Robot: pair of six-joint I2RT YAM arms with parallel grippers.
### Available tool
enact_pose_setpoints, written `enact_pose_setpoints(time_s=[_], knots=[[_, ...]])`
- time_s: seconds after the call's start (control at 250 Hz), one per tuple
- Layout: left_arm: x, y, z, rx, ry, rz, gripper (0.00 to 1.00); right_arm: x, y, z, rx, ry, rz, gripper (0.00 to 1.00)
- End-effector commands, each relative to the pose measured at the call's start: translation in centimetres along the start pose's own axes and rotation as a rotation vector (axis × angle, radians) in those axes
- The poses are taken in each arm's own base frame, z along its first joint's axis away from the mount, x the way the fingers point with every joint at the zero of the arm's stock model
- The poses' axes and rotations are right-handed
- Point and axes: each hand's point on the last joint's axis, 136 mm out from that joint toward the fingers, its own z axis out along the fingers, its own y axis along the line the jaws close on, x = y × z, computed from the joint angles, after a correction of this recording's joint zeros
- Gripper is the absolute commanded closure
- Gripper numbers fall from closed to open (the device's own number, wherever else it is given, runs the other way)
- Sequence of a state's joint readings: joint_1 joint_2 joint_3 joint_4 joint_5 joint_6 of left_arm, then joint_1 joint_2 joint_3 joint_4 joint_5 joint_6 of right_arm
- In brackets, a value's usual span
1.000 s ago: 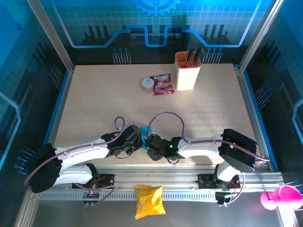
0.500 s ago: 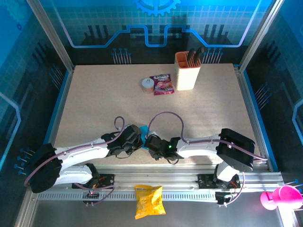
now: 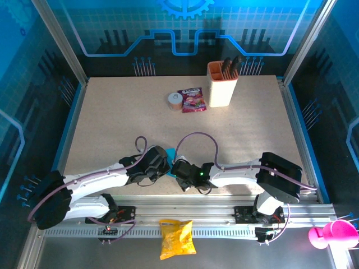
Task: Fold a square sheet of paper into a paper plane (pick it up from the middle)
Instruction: Fourth fold the wing at the center of the table.
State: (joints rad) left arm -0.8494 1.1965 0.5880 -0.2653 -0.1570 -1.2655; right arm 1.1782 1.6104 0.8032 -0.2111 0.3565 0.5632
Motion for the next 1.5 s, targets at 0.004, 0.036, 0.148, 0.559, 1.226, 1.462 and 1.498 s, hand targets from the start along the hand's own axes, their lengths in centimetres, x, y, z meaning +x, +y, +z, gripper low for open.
enact_pose_setpoints(time_s=[0.004, 0.036, 0.148, 0.559, 1.226, 1.462, 1.498], knots=[[-1.4, -1.7, -1.9, 0.033, -0.038, 0.042, 0.85, 0.7, -0.9, 0.5, -0.005, 0.015, 0.038, 1.00], [-1.7, -1.8, -2.2, 0.034, -0.051, 0.047, 0.80, 0.7, -1.0, 0.4, -0.018, 0.014, 0.052, 1.00], [-2.6, -1.6, -3.0, 0.035, -0.076, 0.042, 0.70, 0.6, -1.2, 0.4, -0.077, 0.008, 0.108, 1.00], [-2.1, 0.3, -1.4, 0.002, -0.052, 0.121, 0.69, -0.2, -1.3, -0.7, -0.262, 0.002, 0.263, 1.00], [-2.5, -3.0, 0.2, 0.023, -0.003, -0.037, 0.41, -0.6, -1.2, -0.5, -0.268, 0.011, 0.271, 1.00], [-2.7, -3.3, 1.6, -0.007, 0.028, -0.053, 0.36, -0.6, -1.3, -0.4, -0.262, 0.010, 0.268, 1.00], [-2.8, -3.3, 1.7, -0.011, 0.031, -0.052, 0.36, -0.5, -1.3, -0.4, -0.262, 0.010, 0.267, 1.00]])
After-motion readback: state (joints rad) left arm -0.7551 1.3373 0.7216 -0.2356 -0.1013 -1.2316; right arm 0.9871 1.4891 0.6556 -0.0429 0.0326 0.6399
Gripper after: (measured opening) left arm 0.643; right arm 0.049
